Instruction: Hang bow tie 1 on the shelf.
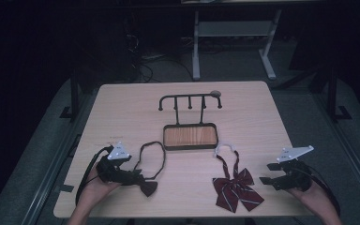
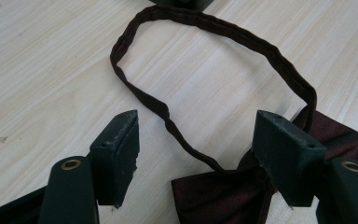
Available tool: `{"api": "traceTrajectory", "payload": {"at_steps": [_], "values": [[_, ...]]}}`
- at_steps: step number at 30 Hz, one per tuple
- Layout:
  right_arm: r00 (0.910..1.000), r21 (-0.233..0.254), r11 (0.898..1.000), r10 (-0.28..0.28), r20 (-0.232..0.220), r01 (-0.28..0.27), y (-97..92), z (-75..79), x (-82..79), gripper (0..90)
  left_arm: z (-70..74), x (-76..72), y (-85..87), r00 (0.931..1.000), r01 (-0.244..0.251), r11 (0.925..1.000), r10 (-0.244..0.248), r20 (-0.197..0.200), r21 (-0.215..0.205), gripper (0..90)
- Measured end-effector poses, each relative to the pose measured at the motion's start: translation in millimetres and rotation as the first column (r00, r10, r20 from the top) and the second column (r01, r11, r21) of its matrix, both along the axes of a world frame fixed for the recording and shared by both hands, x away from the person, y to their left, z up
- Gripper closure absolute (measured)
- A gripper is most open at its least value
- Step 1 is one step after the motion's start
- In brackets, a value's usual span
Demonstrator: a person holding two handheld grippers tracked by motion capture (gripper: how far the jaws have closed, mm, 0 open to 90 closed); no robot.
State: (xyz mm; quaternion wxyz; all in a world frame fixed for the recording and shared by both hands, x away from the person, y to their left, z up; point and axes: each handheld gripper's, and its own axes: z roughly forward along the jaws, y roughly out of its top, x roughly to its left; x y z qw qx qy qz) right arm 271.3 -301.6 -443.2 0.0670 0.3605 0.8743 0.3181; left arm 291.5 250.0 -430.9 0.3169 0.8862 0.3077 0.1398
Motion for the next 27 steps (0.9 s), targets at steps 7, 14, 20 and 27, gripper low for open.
{"api": "traceTrajectory", "payload": {"at_steps": [7, 14, 20, 27], "values": [[0.9998, -0.007, 1.000, 0.021, 0.001, -0.021, 7.7, 3.0, -1.0, 34.6, 1.2, -1.7, -1.6, 1.0000, 0.003, 1.0000, -0.003, 0.002, 0.000, 32.2], [0.9994, 0.006, 0.999, 0.034, -0.006, -0.034, 15.0, 10.3, -1.5, 34.6, 1.2, -1.7, -0.5, 1.0000, 0.001, 1.0000, -0.001, 0.008, -0.005, 32.0], [0.9982, -0.003, 0.998, 0.058, -0.017, -0.058, 27.4, 19.1, 3.3, 34.7, 2.5, -2.6, -0.6, 1.0000, 0.003, 1.0000, -0.003, 0.009, -0.005, 32.0], [0.9958, -0.025, 0.996, 0.091, -0.008, -0.091, 43.2, 31.1, 7.4, 35.8, 2.6, -2.2, 0.6, 0.9999, 0.004, 1.0000, -0.004, 0.010, -0.006, 31.9]]}}
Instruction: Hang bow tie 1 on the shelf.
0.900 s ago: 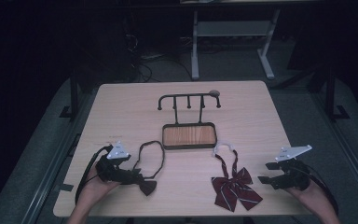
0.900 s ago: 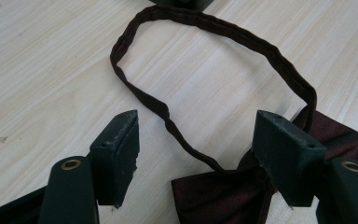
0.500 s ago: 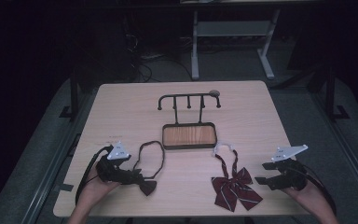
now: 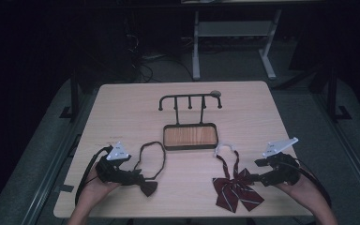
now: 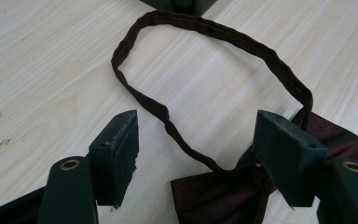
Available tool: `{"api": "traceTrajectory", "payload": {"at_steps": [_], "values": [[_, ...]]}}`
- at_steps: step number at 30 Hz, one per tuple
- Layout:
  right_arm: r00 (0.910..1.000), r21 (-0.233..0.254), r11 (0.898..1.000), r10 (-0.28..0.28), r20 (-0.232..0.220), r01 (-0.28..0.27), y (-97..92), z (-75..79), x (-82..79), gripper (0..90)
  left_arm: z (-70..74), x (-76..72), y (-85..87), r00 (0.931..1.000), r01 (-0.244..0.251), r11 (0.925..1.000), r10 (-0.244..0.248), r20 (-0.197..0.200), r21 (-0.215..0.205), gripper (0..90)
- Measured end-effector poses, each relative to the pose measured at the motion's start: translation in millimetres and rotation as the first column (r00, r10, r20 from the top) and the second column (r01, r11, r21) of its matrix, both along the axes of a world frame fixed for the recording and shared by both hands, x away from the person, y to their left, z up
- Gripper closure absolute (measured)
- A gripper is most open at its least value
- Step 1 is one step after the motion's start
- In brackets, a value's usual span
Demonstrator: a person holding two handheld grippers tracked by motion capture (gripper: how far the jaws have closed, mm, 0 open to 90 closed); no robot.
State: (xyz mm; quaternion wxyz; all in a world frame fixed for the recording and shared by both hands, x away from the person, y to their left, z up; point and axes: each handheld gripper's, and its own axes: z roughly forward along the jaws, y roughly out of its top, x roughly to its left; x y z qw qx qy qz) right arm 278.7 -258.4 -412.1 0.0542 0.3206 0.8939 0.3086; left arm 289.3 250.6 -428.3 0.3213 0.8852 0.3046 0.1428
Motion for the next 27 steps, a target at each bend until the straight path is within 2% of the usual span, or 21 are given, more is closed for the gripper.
{"api": "traceTrajectory", "payload": {"at_steps": [6, 10, 14, 27], "values": [[0.9995, -0.019, 0.999, 0.032, -0.006, -0.032, 11.4, 6.1, 9.9, 37.8, 1.2, -1.0, -0.2, 1.0000, -0.002, 0.9999, 0.002, 0.005, -0.014, 31.9], [0.9984, -0.047, 0.997, 0.055, -0.015, -0.055, 19.1, 9.6, 18.8, 36.7, 1.0, -0.7, 0.3, 1.0000, -0.003, 0.9999, 0.003, 0.001, -0.012, 31.9], [0.9975, -0.053, 0.996, 0.069, -0.015, -0.070, 24.7, 11.6, 26.2, 37.1, 0.6, -0.5, 0.9, 1.0000, -0.004, 0.9999, 0.004, -0.001, -0.011, 31.8], [0.9943, -0.095, 0.990, 0.099, -0.039, -0.102, 41.1, 12.2, 46.0, 42.6, 1.7, -1.4, 1.0, 1.0000, -0.002, 0.9999, 0.002, 0.006, -0.012, 31.3]]}}
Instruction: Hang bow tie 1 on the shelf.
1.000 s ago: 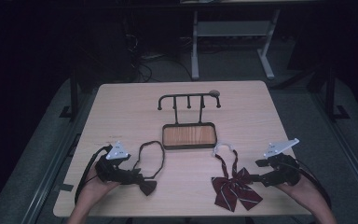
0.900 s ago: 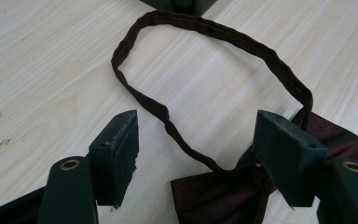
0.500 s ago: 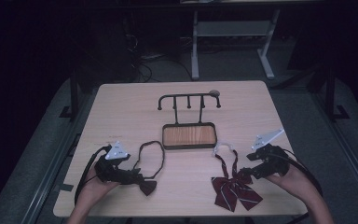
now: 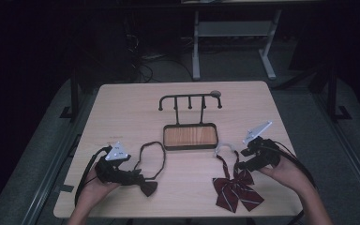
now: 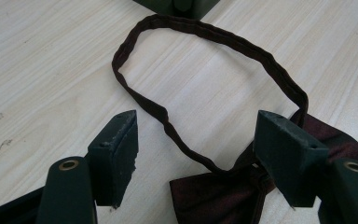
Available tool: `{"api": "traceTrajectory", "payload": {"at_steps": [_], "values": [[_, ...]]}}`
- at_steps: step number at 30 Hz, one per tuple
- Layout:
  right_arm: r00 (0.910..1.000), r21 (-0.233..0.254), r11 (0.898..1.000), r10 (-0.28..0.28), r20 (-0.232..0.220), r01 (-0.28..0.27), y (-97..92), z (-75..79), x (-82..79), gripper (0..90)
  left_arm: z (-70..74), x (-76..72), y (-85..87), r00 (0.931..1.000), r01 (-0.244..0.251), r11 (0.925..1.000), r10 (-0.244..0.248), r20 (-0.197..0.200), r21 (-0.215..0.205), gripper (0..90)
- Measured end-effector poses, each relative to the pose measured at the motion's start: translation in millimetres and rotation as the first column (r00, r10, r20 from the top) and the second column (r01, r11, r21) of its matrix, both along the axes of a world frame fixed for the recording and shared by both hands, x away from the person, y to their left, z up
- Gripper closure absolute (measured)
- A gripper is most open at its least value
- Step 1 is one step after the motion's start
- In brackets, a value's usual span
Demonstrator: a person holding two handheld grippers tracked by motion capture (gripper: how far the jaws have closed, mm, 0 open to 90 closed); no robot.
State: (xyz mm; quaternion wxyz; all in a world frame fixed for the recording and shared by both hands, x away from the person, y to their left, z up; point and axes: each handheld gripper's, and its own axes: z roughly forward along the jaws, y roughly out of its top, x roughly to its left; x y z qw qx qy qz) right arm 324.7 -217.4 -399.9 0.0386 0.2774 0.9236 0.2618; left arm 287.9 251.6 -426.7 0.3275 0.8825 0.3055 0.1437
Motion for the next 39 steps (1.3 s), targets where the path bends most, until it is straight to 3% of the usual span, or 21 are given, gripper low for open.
{"api": "traceTrajectory", "payload": {"at_steps": [23, 39], "values": [[0.9997, -0.060, 0.998, 0.001, -0.023, -0.002, 12.5, 1.6, 37.7, 48.2, 0.3, 0.0, 0.2, 1.0000, -0.003, 1.0000, 0.003, 0.004, -0.007, 30.5], [0.9974, -0.107, 0.994, -0.029, -0.066, 0.022, 16.9, -14.4, 62.6, 51.2, -1.4, 0.8, -0.6, 1.0000, -0.001, 1.0000, 0.001, -0.004, 0.000, 30.5]]}}
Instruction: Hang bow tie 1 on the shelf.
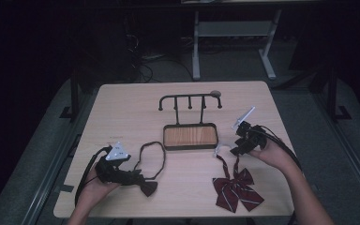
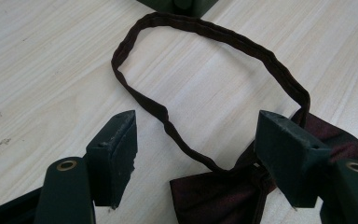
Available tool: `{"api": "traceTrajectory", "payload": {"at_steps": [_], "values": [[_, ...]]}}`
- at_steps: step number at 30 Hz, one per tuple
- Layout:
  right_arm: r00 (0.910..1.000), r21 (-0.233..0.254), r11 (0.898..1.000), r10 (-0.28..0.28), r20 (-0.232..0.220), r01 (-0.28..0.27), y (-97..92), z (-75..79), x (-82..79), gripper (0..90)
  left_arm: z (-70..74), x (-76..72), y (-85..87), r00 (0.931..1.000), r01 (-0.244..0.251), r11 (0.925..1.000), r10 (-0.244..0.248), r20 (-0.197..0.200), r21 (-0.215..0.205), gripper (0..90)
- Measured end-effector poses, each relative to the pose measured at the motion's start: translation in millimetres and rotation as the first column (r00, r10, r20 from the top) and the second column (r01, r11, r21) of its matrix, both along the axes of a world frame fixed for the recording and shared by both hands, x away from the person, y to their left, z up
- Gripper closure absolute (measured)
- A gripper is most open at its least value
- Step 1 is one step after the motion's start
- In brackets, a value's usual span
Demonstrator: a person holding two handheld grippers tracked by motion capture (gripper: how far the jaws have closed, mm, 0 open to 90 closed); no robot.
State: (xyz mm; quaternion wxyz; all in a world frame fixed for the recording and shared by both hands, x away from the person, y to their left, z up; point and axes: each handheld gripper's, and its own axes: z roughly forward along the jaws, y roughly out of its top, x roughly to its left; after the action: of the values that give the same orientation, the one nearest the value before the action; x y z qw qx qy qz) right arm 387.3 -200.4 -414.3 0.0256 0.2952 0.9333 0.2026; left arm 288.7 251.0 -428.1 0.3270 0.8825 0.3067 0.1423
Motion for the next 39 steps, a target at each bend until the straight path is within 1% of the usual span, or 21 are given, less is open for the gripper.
{"api": "traceTrajectory", "payload": {"at_steps": [2, 6, 10, 11, 15, 21, 22, 26, 27, 35, 39], "values": [[1.0000, -0.023, 1.000, -0.008, -0.001, 0.008, 1.0, -3.0, 1.8, 51.8, 0.2, 0.0, -0.4, 1.0000, 0.004, 1.0000, -0.004, 0.002, 0.003, 30.5], [0.9999, -0.053, 0.999, -0.012, -0.010, 0.012, 3.2, -7.5, 4.3, 53.5, 0.3, -0.2, -1.0, 1.0000, 0.007, 1.0000, -0.007, -0.003, 0.007, 30.5], [0.9997, -0.059, 0.998, -0.014, -0.020, 0.013, 5.2, -9.8, 5.8, 56.9, 0.5, -0.4, -1.3, 0.9999, 0.010, 0.9999, -0.010, -0.002, 0.007, 30.4], [0.9995, -0.070, 0.997, -0.019, -0.024, 0.017, 5.8, -11.6, 6.8, 57.8, 0.7, -0.6, -1.5, 0.9999, 0.012, 0.9999, -0.012, -0.001, 0.009, 30.2], [0.9991, -0.080, 0.997, -0.025, -0.034, 0.022, 6.9, -13.5, 7.5, 60.0, 0.4, -0.7, -2.3, 0.9999, 0.014, 0.9998, -0.014, -0.002, 0.012, 30.1], [0.9987, -0.112, 0.993, -0.035, -0.038, 0.031, 9.7, -17.2, 9.8, 63.1, 0.9, -0.9, -1.7, 0.9999, 0.012, 0.9999, -0.012, -0.001, 0.008, 30.1], [0.9987, -0.124, 0.992, -0.037, -0.036, 0.033, 10.4, -18.1, 10.0, 63.2, 0.9, -1.0, -1.7, 0.9999, 0.011, 0.9999, -0.011, 0.000, 0.008, 30.1], [0.9984, -0.137, 0.990, -0.041, -0.040, 0.035, 12.7, -20.2, 10.7, 64.9, 0.8, -0.6, -1.1, 0.9999, 0.013, 0.9999, -0.013, 0.001, 0.008, 30.1], [0.9985, -0.147, 0.988, -0.043, -0.034, 0.037, 12.9, -20.8, 11.1, 65.3, 0.7, -0.6, -1.1, 0.9999, 0.014, 0.9999, -0.014, 0.000, 0.007, 30.0], [0.9973, -0.168, 0.984, -0.065, -0.034, 0.058, 12.0, -22.6, 11.8, 66.8, 1.1, -0.9, -1.4, 0.9998, 0.017, 0.9998, -0.017, -0.002, 0.004, 29.8], [0.9971, -0.166, 0.984, -0.066, -0.038, 0.059, 11.6, -22.8, 12.2, 68.9, 0.7, -0.9, -1.6, 0.9998, 0.018, 0.9998, -0.018, -0.003, 0.006, 29.7]]}}
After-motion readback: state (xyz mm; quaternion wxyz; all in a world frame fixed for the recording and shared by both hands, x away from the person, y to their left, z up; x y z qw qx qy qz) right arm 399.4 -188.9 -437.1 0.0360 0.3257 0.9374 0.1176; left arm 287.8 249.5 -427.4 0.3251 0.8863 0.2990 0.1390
